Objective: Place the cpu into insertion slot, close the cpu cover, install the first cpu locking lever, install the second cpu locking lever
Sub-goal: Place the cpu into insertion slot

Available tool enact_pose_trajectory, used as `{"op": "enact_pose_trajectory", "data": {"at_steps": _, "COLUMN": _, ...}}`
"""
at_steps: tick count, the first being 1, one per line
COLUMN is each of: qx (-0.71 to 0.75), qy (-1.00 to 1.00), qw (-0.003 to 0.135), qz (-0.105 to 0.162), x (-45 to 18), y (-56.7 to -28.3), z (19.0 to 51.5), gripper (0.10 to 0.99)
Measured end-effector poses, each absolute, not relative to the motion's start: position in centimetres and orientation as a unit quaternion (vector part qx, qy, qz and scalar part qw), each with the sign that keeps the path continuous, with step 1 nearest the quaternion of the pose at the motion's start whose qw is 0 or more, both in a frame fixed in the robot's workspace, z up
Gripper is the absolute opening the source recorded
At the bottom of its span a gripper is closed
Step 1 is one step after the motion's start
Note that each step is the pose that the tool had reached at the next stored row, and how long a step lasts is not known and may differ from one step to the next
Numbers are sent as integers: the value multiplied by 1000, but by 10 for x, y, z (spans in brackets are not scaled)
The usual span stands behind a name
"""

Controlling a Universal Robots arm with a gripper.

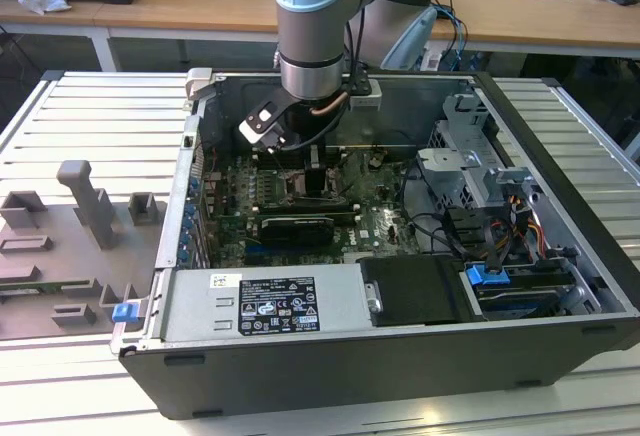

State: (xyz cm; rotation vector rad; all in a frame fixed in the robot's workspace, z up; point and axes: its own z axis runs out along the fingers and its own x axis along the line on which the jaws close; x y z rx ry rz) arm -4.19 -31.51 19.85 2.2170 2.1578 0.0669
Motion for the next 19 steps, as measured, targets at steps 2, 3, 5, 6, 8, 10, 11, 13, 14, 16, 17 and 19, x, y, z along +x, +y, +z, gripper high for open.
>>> {"op": "enact_pose_trajectory", "data": {"at_steps": 2, "qx": 716, "qy": 697, "qw": 24, "qz": 22, "x": -42, "y": -315, "z": 199, "gripper": 588}}
{"op": "enact_pose_trajectory", "data": {"at_steps": 3, "qx": 716, "qy": 697, "qw": 24, "qz": 22, "x": -42, "y": -315, "z": 199, "gripper": 588}}
{"op": "enact_pose_trajectory", "data": {"at_steps": 5, "qx": 717, "qy": 697, "qw": 24, "qz": 22, "x": -42, "y": -315, "z": 199, "gripper": 600}}
{"op": "enact_pose_trajectory", "data": {"at_steps": 6, "qx": 717, "qy": 697, "qw": 24, "qz": 22, "x": -42, "y": -315, "z": 199, "gripper": 600}}
{"op": "enact_pose_trajectory", "data": {"at_steps": 8, "qx": 717, "qy": 697, "qw": 24, "qz": 22, "x": -42, "y": -315, "z": 199, "gripper": 663}}
{"op": "enact_pose_trajectory", "data": {"at_steps": 10, "qx": 717, "qy": 696, "qw": 24, "qz": 22, "x": -42, "y": -315, "z": 201, "gripper": 663}}
{"op": "enact_pose_trajectory", "data": {"at_steps": 11, "qx": 717, "qy": 696, "qw": 24, "qz": 22, "x": -42, "y": -315, "z": 204, "gripper": 663}}
{"op": "enact_pose_trajectory", "data": {"at_steps": 13, "qx": 717, "qy": 696, "qw": 24, "qz": 22, "x": -42, "y": -315, "z": 207, "gripper": 663}}
{"op": "enact_pose_trajectory", "data": {"at_steps": 14, "qx": 717, "qy": 696, "qw": 24, "qz": 21, "x": -42, "y": -315, "z": 209, "gripper": 651}}
{"op": "enact_pose_trajectory", "data": {"at_steps": 16, "qx": 717, "qy": 696, "qw": 24, "qz": 22, "x": -42, "y": -315, "z": 211, "gripper": 518}}
{"op": "enact_pose_trajectory", "data": {"at_steps": 17, "qx": 717, "qy": 696, "qw": 24, "qz": 21, "x": -42, "y": -315, "z": 212, "gripper": 459}}
{"op": "enact_pose_trajectory", "data": {"at_steps": 19, "qx": 717, "qy": 696, "qw": 23, "qz": 21, "x": -42, "y": -315, "z": 214, "gripper": 278}}
